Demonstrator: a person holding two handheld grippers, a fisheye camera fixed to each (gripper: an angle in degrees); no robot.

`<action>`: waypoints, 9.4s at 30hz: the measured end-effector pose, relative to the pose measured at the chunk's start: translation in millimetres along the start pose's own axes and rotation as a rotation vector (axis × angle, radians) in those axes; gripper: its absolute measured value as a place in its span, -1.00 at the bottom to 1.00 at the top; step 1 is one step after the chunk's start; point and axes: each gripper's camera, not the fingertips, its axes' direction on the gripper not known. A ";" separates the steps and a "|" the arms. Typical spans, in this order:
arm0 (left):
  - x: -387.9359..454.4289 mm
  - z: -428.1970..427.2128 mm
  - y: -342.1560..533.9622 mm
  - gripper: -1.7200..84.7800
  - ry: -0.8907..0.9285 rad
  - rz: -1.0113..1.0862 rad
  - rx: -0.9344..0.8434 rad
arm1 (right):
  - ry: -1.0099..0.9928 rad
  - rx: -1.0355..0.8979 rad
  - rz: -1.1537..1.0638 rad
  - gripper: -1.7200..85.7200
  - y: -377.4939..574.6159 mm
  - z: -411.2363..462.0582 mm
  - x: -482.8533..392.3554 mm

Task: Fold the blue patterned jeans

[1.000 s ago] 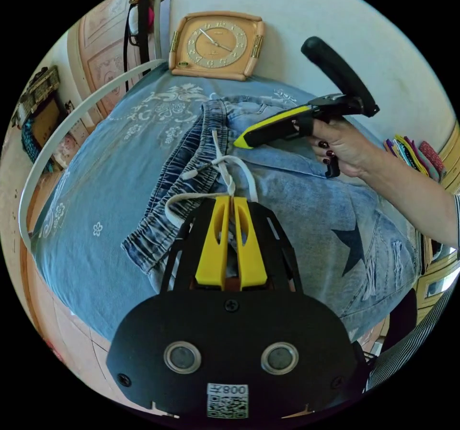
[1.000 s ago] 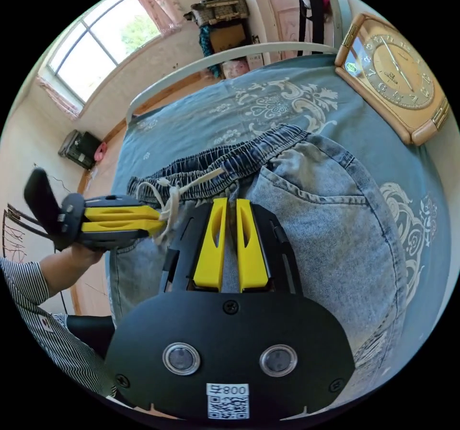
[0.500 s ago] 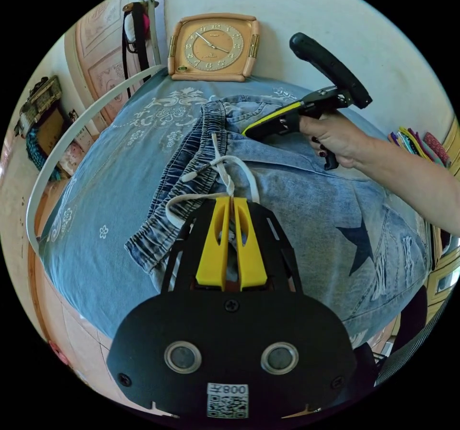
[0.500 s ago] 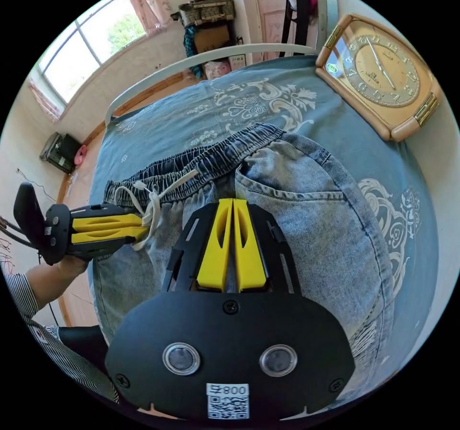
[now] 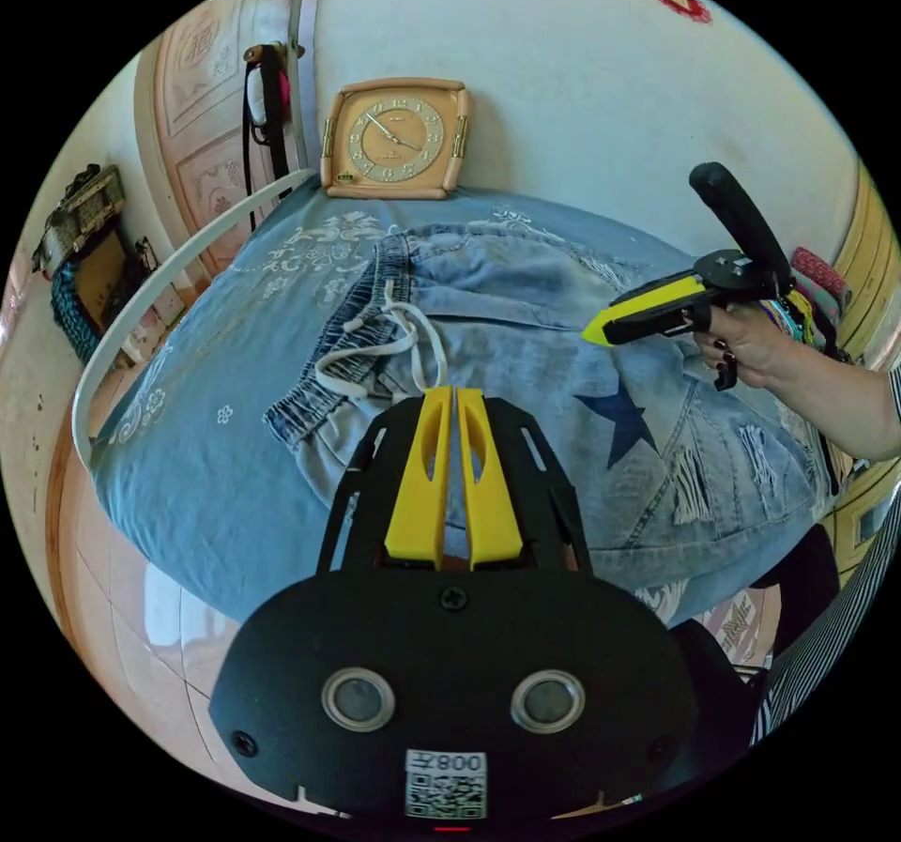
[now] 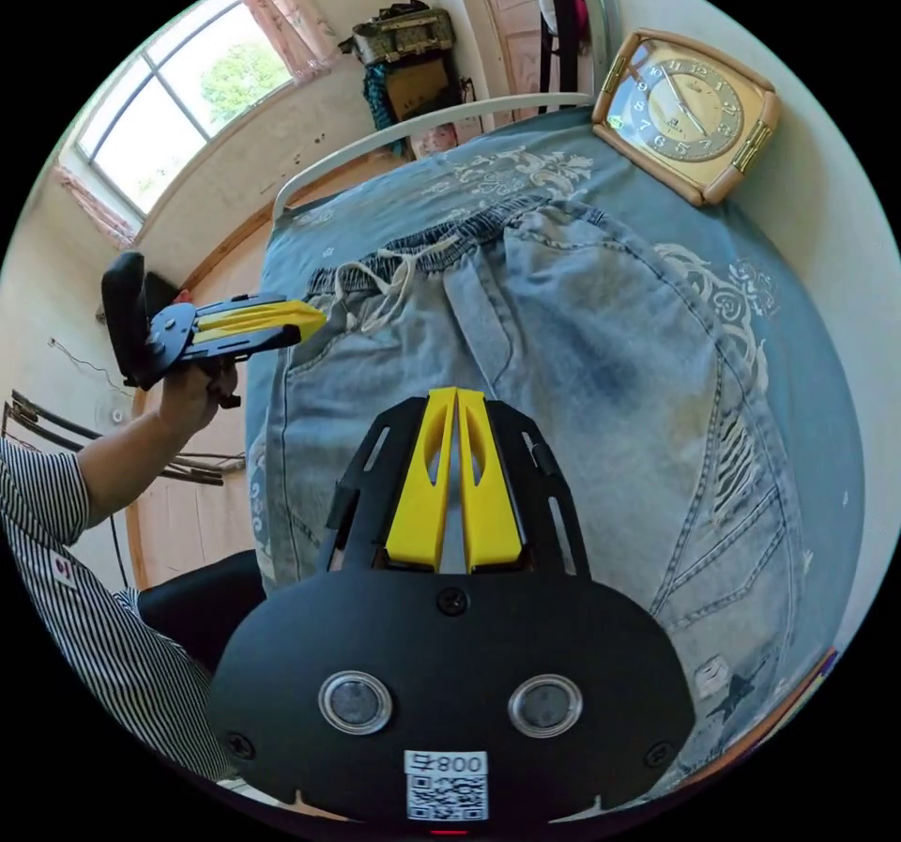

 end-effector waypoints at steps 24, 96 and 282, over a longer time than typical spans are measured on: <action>-20.5 38.8 -233.3 -0.81 0.167 0.014 0.018 | 0.105 0.171 0.303 -0.85 104.1 -92.3 182.6; 58.7 -120.1 -377.5 -0.92 -0.039 0.215 -0.179 | 0.188 0.197 0.293 -0.95 200.4 -291.3 81.8; 409.6 58.0 57.0 -0.88 0.485 0.368 -0.382 | -0.016 -0.104 0.989 -0.92 437.0 -194.7 121.6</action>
